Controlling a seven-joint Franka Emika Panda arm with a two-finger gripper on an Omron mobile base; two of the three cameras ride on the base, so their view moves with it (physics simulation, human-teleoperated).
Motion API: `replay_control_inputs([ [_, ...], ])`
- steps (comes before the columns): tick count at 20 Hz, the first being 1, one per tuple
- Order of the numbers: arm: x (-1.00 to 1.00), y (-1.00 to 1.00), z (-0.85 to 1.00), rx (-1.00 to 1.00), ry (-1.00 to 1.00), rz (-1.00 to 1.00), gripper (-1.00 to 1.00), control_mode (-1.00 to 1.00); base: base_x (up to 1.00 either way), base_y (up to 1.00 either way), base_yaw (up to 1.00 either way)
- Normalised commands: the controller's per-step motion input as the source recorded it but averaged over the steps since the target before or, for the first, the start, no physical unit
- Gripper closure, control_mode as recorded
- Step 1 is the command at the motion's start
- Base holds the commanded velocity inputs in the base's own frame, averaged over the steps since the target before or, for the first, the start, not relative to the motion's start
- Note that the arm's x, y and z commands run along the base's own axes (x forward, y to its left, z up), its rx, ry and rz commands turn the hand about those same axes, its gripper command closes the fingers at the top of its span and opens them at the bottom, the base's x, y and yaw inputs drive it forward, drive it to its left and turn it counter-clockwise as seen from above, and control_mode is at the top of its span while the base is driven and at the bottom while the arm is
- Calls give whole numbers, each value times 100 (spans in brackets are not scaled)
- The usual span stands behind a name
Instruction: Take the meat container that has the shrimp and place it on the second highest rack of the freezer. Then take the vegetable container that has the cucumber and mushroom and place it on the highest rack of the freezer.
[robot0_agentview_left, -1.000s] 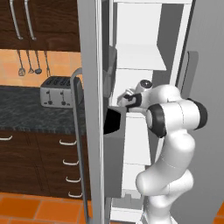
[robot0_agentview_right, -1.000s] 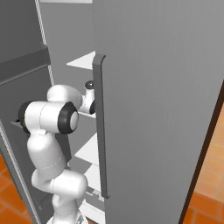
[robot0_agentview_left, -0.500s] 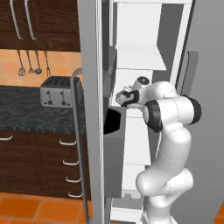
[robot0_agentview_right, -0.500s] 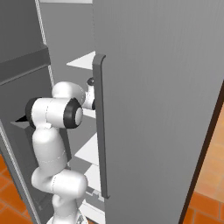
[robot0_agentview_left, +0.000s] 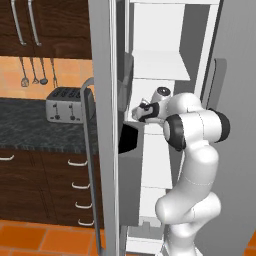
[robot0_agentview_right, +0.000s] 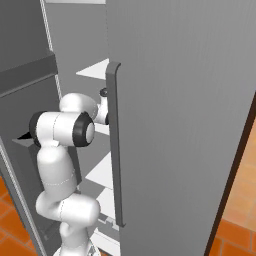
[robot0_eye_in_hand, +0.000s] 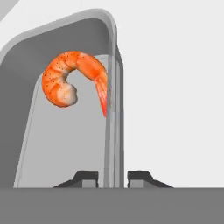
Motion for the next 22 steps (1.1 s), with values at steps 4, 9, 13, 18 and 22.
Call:
replay_control_inputs([
  [4,0,0,0,0,0,0,-100,-100,0,0,0],
  [9,-11,1,0,0,-1,0,-100,-100,0,0,0],
  [13,-47,0,28,0,-12,0,-100,-100,0,0,0],
  [18,-46,0,60,0,-3,1,-100,-100,0,0,0],
  [22,-58,0,62,0,0,2,-100,-100,0,0,0],
])
